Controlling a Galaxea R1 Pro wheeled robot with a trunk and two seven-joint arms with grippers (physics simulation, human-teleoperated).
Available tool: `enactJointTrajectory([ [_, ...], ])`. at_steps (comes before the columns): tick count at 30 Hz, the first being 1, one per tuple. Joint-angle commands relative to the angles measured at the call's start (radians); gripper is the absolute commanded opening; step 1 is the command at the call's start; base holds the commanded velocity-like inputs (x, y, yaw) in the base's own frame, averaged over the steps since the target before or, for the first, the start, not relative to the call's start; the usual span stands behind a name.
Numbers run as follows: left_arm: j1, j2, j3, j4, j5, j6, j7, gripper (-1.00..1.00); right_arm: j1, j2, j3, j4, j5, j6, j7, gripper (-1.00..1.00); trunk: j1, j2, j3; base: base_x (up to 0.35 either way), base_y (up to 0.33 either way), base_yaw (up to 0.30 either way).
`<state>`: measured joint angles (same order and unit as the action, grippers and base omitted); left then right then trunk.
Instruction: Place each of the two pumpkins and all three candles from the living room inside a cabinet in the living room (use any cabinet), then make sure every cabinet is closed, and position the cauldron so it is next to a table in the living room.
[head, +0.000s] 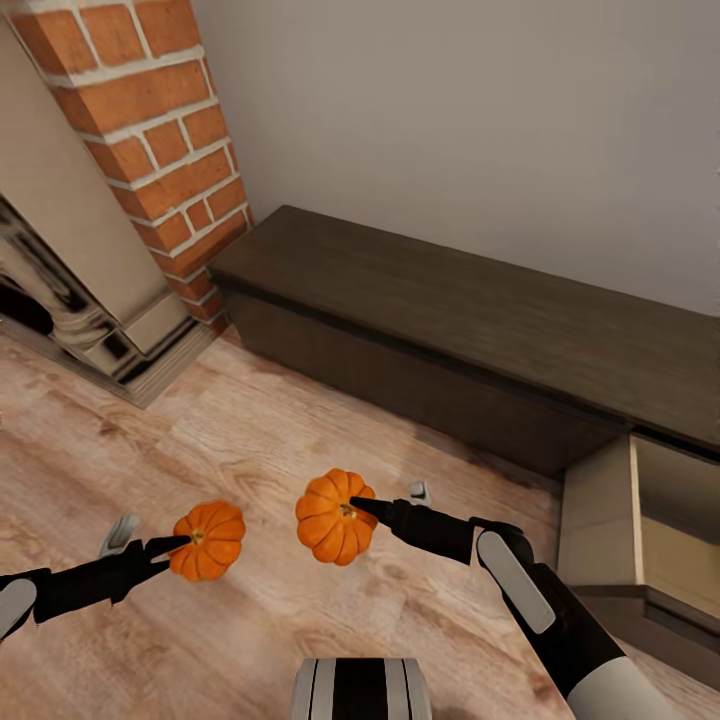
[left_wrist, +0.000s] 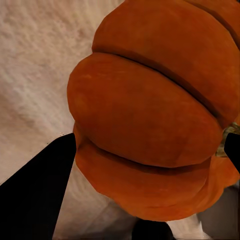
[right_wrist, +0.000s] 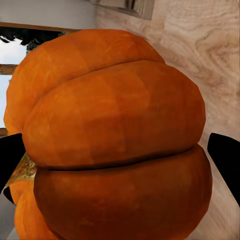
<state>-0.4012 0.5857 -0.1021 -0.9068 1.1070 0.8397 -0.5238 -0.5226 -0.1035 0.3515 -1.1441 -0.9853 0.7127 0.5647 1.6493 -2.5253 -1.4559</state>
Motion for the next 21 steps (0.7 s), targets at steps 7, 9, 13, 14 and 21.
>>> enactJointTrajectory([
  [7,-0.001,0.001,0.002,-0.072,0.001,0.085,0.005,-1.0,-0.001,-0.001,0.001,0.003,-0.008,0.002,-0.001,-1.0,-0.003,0.001,0.027,0.0,0.0,0.0],
  [9,-0.001,0.0,0.009,-0.086,0.004,0.098,0.005,-1.0,0.001,-0.003,0.001,0.004,-0.008,0.002,0.001,-1.0,-0.004,0.002,0.034,-0.003,0.0,0.0],
  [13,-0.001,0.0,0.022,-0.095,0.001,0.125,0.007,-1.0,0.002,-0.006,0.0,0.013,-0.011,0.002,0.006,-1.0,-0.006,0.003,0.05,-0.155,0.0,0.0],
  [14,-0.001,0.0,0.023,-0.094,0.0,0.127,0.007,-1.0,0.002,-0.006,0.0,0.016,-0.011,0.002,0.007,-1.0,-0.006,0.003,0.054,-0.195,0.0,0.0],
  [21,0.002,0.003,0.025,-0.093,0.0,0.134,0.007,-1.0,0.003,-0.006,0.0,0.024,-0.013,0.003,0.006,-1.0,-0.01,0.005,0.08,-0.042,0.0,-0.047],
])
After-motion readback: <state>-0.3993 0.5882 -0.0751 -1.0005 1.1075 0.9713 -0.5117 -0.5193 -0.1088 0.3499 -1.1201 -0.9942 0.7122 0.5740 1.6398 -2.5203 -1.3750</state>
